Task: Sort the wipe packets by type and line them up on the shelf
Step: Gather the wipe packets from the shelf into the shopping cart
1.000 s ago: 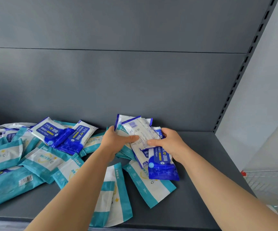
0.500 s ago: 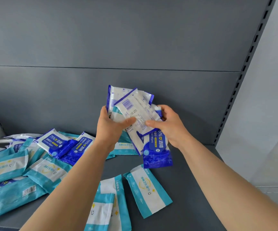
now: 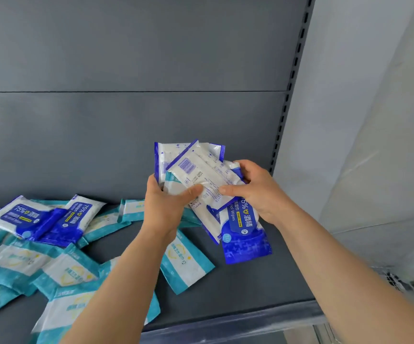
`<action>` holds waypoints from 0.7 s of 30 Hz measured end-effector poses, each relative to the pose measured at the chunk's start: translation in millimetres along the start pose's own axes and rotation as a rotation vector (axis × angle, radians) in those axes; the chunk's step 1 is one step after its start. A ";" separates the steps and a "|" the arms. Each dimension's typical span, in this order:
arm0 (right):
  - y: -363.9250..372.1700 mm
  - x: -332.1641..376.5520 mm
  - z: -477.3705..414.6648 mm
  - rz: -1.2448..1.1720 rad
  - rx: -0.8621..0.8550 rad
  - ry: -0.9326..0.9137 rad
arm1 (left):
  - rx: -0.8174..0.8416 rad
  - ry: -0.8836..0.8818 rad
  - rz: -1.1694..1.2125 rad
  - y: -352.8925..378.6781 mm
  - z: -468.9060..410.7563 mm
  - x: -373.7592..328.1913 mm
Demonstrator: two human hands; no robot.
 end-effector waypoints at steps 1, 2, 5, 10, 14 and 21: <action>-14.5 -2.0 8.4 0.007 -0.024 0.006 | 0.023 -0.005 0.000 14.4 6.2 2.5; -30.2 -3.6 16.5 0.011 -0.050 0.010 | 0.046 -0.009 0.001 29.2 12.0 5.4; -83.8 -8.0 40.9 0.005 -0.132 0.016 | 0.122 -0.018 0.019 79.7 31.2 12.9; -185.3 -27.6 81.7 0.009 -0.248 0.050 | 0.248 -0.082 0.056 178.3 64.2 40.8; -269.5 -55.0 111.4 0.018 -0.301 0.093 | 0.288 -0.133 0.039 261.8 92.4 74.1; -412.9 -132.9 144.6 0.030 -0.347 0.201 | 0.289 -0.240 0.033 404.1 129.7 163.9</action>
Point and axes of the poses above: each hand's wrist, its own z-axis away from the middle knuckle, its own y-axis out of the palm, x = y × z, the point moved 9 cm from there along -z, towards the middle knuckle, and after that the axes turned 4 degrees about -y, right-handed, at the moved point
